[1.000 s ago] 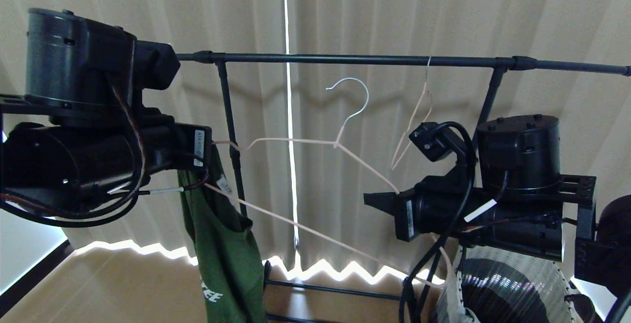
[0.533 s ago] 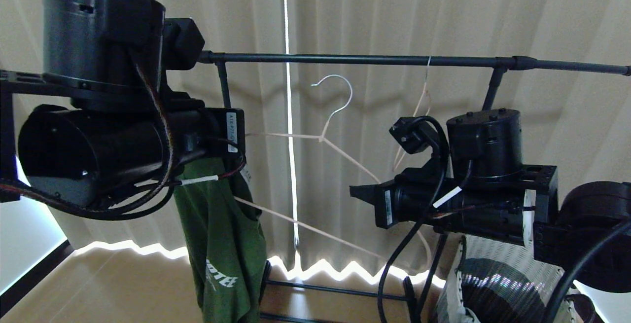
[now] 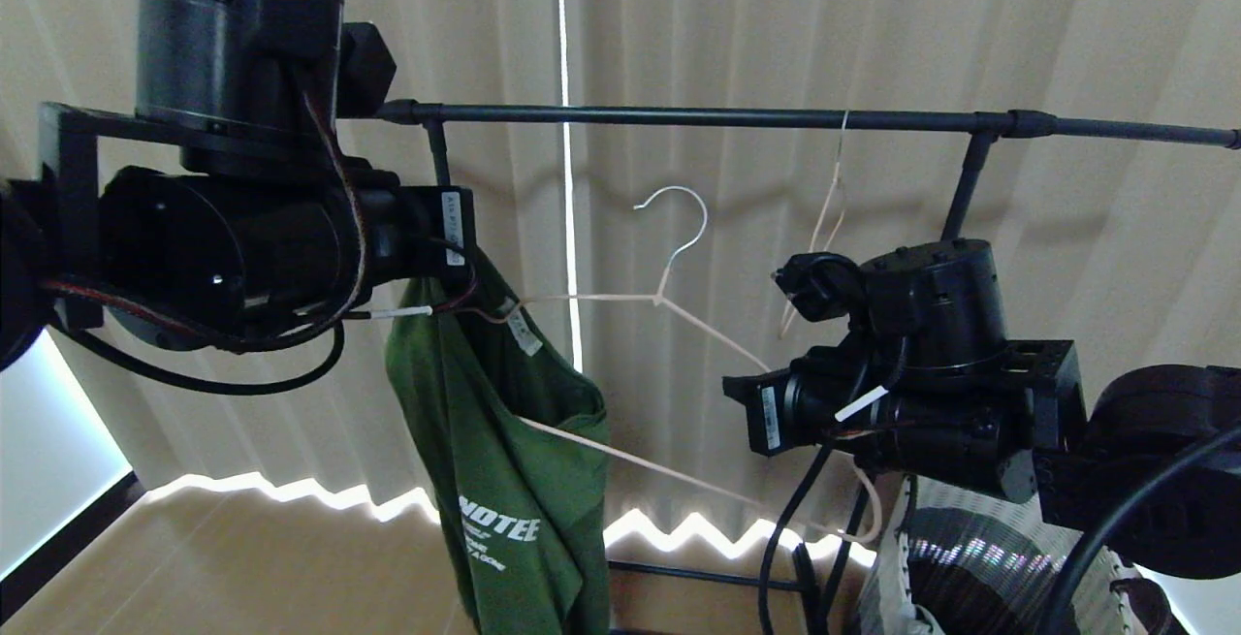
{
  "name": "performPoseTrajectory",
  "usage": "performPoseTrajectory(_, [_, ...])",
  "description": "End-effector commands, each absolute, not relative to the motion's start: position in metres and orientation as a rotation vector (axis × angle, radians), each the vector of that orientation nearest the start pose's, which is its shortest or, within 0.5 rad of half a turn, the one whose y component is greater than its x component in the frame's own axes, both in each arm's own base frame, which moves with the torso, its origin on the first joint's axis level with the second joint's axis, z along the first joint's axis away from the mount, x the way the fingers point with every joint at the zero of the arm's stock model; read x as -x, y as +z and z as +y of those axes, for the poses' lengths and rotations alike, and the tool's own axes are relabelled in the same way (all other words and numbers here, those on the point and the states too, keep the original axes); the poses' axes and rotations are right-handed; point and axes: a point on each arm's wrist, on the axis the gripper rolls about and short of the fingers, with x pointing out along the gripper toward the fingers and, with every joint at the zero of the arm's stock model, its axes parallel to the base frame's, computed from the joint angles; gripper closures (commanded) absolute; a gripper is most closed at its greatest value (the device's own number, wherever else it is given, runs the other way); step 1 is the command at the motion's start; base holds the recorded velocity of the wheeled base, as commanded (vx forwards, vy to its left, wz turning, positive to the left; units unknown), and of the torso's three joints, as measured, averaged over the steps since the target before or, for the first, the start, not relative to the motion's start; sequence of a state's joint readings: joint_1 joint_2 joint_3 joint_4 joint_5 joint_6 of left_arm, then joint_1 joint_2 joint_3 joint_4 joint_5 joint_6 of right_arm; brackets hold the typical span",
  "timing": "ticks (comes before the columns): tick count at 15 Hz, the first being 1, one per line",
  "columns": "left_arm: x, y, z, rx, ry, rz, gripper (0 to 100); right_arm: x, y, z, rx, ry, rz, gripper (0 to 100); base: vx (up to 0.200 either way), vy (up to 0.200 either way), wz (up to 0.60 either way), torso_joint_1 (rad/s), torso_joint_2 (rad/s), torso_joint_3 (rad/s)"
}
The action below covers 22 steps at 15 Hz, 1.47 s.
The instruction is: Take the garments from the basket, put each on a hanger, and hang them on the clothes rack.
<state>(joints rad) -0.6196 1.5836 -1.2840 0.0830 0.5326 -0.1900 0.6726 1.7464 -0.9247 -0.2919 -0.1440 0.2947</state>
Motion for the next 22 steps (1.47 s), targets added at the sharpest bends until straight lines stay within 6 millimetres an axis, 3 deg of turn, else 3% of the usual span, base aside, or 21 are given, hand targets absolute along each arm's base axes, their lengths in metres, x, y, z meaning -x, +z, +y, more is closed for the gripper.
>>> performPoseTrajectory(1, [-0.239,0.28,-0.153,-0.039,-0.04,0.361,100,-0.253,0.17,0.187,-0.069,0.378,0.541,100,0.0,0.0,0.0,0.0,0.0,0.0])
performPoseTrajectory(11, [-0.236,0.273,-0.151,-0.105,0.045,0.408,100,-0.262,0.176,0.183,-0.052,0.252,0.488,100,0.0,0.0,0.0,0.0,0.0,0.0])
performPoseTrajectory(14, [-0.23,0.267,-0.168,-0.114,-0.008,0.429,100,-0.268,0.181,0.19,-0.058,0.254,0.464,100,0.0,0.0,0.0,0.0,0.0,0.0])
performPoseTrajectory(19, [-0.251,0.269,-0.197,0.001,-0.016,0.407,100,-0.257,0.182,0.207,-0.05,0.317,0.459,100,0.0,0.0,0.0,0.0,0.0,0.0])
performPoseTrajectory(22, [-0.251,0.271,-0.2,0.009,-0.025,0.402,100,-0.25,0.182,0.214,-0.043,0.347,0.46,100,0.0,0.0,0.0,0.0,0.0,0.0])
